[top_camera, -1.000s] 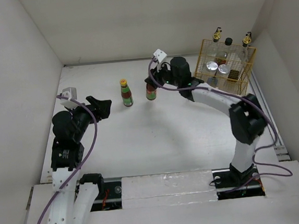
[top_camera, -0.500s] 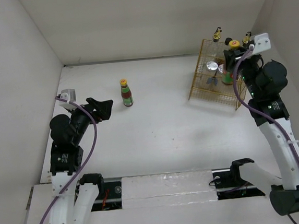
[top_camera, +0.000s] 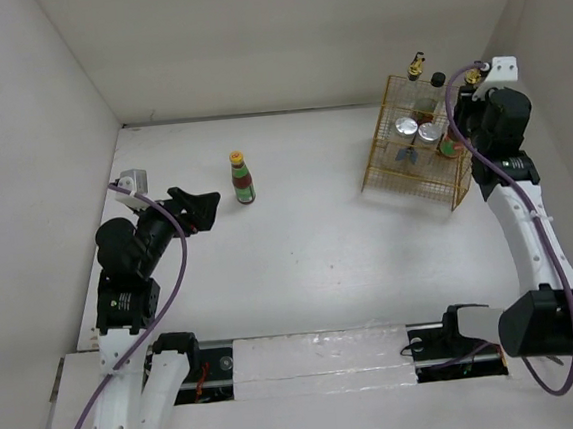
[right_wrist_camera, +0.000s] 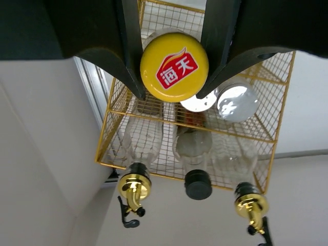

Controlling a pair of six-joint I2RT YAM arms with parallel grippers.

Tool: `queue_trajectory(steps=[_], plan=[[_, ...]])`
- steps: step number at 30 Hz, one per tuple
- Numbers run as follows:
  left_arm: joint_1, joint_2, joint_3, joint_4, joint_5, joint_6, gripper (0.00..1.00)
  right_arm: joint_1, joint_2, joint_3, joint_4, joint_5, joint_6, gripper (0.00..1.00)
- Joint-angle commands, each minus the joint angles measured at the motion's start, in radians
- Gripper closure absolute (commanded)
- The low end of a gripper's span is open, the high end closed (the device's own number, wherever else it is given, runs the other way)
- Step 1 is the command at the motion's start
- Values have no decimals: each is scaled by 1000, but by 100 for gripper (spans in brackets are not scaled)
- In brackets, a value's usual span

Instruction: Organize the condiment bottles

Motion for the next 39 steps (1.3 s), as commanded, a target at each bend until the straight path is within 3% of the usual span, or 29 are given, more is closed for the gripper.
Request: queue_trajectory(steps=[1, 7, 13, 20, 30, 34, 39], plan=[[6, -1, 5, 52, 27, -15, 0, -9, 11, 133, 208, 85, 21, 96], [6, -1, 5, 52, 36, -15, 0, -32, 132, 225, 217, 116, -2, 96], [6, 10, 5, 43, 36, -15, 0, -59, 204, 215, 304, 111, -11, 96], [6, 10, 5, 34, 36, -6, 0, -59, 213, 78, 381, 100, 21, 94], [6, 28, 5, 45, 56, -6, 0, -59, 291, -52, 418, 90, 85, 64], [6, 30, 5, 45, 56, -6, 0, -59, 291, -51, 409, 99, 98, 35], [6, 30, 5, 45, 56, 4, 0, -59, 247, -25, 371, 113, 98, 22]])
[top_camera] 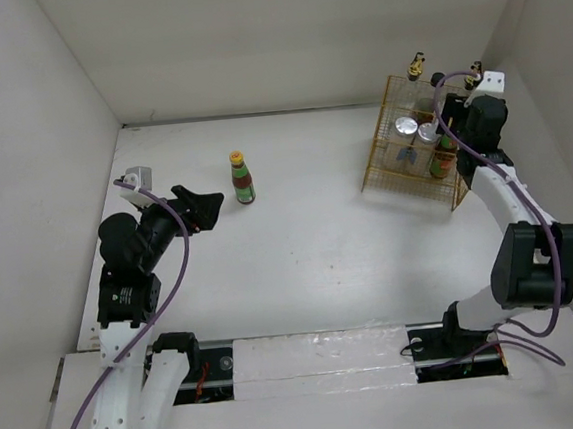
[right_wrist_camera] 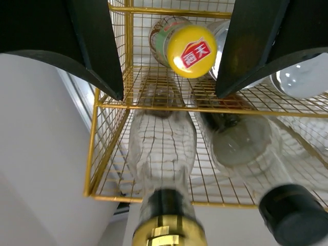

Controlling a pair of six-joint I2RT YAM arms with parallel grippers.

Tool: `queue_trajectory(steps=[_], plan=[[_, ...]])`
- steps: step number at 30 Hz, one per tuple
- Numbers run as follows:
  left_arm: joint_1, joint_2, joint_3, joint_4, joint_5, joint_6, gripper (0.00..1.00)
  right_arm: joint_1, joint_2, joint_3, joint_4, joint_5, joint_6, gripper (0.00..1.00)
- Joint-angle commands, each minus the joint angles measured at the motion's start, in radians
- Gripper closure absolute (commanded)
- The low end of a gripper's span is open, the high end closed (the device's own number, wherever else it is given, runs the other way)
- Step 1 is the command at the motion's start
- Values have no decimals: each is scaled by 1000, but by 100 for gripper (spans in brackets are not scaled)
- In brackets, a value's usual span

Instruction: Organize the condiment bottles

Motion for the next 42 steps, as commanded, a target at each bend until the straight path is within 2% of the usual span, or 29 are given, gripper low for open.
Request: queue_trajectory(steps=[1, 5, 6, 8, 9, 10, 11, 12, 16, 18, 19, 20, 21, 23, 24, 25, 27, 29, 30, 34, 37, 42], plan=[[6, 3, 5, 34, 18, 11, 0, -4, -73, 73, 58, 21, 14, 22], [6, 3, 5, 34, 18, 11, 0, 17, -185, 73, 67, 21, 23, 20], [6, 3, 5, 34, 18, 11, 0, 31, -235, 47, 85, 11, 23, 27], [6, 3, 5, 34, 18, 11, 0, 104, -269, 22, 174, -107, 2, 39], [6, 3, 5, 34, 18, 11, 0, 138, -280, 22, 174, -150, -29, 75], [6, 3, 5, 34, 18, 11, 0, 181, -280, 22, 174, -179, -44, 86], [6, 3, 15, 34, -3, 11, 0, 274, -280, 33, 162, -207, -59, 95], [6, 3, 15, 34, -3, 11, 0, 323, -266, 33, 162, -221, -76, 100], [6, -6, 5, 34, -2, 20, 9, 549, -170, 24, 176, -281, -139, 100], [6, -6, 5, 43, -2, 20, 36, 682, -116, 34, 200, -270, -170, 83], [6, -6, 5, 43, -2, 20, 46, 719, -85, 43, 213, -270, -202, 70], [6, -6, 5, 43, -2, 20, 54, 752, -20, 63, 213, -270, -213, 46], [6, -19, 5, 43, -26, 20, 59, 778, 16, 82, 222, -287, -222, 38], [6, -29, 5, 43, -46, 20, 59, 824, 124, 152, 222, -333, -236, 25], [6, -29, 5, 30, -68, 20, 56, 836, 158, 175, 222, -333, -236, 20], [6, -39, 5, 29, -77, 20, 44, 847, 194, 200, 210, -351, -236, 16], [6, -39, 5, 20, -89, 20, 30, 862, 292, 286, 199, -376, -247, 10], [6, -49, 5, 20, -89, 20, 17, 885, 344, 338, 185, -376, -247, 9], [6, -49, 5, 20, -89, 20, 14, 901, 393, 382, 185, -358, -247, 6], [6, -40, 5, 31, -57, 20, 4, 928, 513, 512, 152, -330, -256, 5], [6, -31, 5, 31, -57, 20, 2, 928, 586, 598, 151, -293, -235, 5], [6, -31, 5, 20, -68, 20, 1, 928, 686, 688, 161, -252, -201, 14]])
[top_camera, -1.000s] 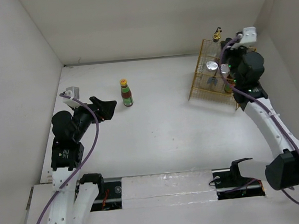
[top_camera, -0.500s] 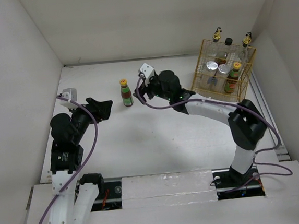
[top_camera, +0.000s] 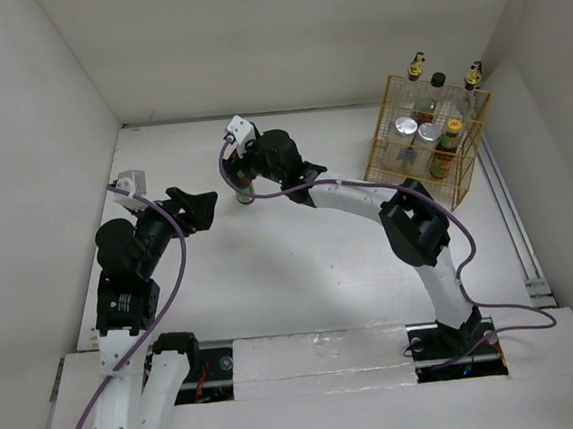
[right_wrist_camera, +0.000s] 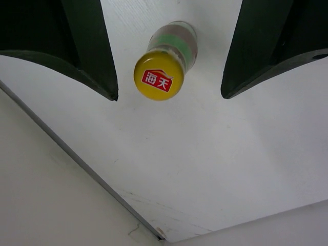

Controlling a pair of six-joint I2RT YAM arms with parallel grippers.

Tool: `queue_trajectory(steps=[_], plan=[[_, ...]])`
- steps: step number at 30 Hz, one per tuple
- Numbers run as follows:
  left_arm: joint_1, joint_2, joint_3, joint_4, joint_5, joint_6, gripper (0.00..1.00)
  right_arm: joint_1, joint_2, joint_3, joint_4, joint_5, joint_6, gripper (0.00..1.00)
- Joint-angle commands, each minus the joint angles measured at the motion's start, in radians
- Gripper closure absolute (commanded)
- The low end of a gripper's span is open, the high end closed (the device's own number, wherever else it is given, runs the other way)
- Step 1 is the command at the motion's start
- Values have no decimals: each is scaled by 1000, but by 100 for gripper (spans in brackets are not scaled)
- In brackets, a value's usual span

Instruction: Organize the condiment bottles

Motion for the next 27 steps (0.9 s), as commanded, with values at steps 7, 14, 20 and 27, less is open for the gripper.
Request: queue_trajectory(steps=[7, 14, 20, 27], plan=[[6, 2, 15, 29, 4, 7, 1, 1, 61, 47, 164, 13, 113, 70], [6, 2, 15, 19, -10, 16, 1, -13, -216, -186, 305, -7, 136, 99], [6, 2, 15, 28, -1, 16, 1, -131, -647, -360, 111, 27, 77, 100], [6, 13, 5, 37, 22, 16, 1, -395, -934, -496, -110, 22, 75, 100]])
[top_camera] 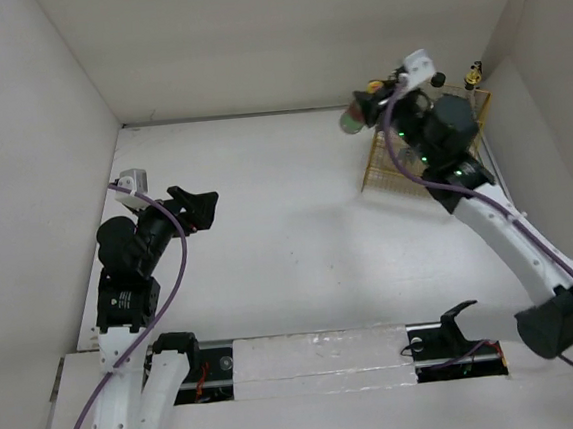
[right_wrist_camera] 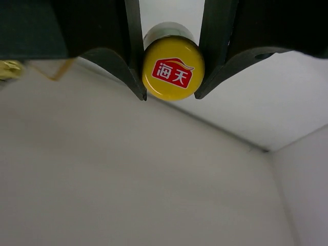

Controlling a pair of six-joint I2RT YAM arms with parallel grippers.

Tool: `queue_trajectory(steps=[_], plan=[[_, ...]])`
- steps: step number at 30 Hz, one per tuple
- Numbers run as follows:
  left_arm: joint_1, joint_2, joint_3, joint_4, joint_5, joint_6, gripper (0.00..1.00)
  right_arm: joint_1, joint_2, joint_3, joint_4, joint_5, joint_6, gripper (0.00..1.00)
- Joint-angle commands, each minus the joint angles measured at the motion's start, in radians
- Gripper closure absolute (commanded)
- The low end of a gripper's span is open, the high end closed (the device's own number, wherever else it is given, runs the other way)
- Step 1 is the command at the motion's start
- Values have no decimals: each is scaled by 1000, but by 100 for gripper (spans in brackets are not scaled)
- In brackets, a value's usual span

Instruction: Organize the condiment bottles

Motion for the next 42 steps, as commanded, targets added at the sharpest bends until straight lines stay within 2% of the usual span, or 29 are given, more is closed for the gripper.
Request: queue_trajectory(steps=[1, 5, 8, 15, 27, 35, 42], plan=[[6, 0, 5, 40, 29, 13, 1, -90, -100, -65, 1, 2, -6, 100], [6, 0, 5, 40, 20, 13, 1, -228, -134, -66, -83, -7, 5, 100], [6, -10, -4, 40, 20, 4, 1, -249, -134, -47, -125, 42, -8, 100], [6, -10, -4, 40, 8, 4, 1, -301, -87, -38, -116, 5, -8, 100], [6, -10, -4, 40, 17, 4, 1, -312, -21, -153, 157, 76, 14, 100], [6, -20, -4, 31, 17, 4, 1, -321, 51, -245, 392, 58, 43, 100], [6, -9, -4, 40, 8, 4, 1, -340, 100, -280, 504, 47, 72, 100]])
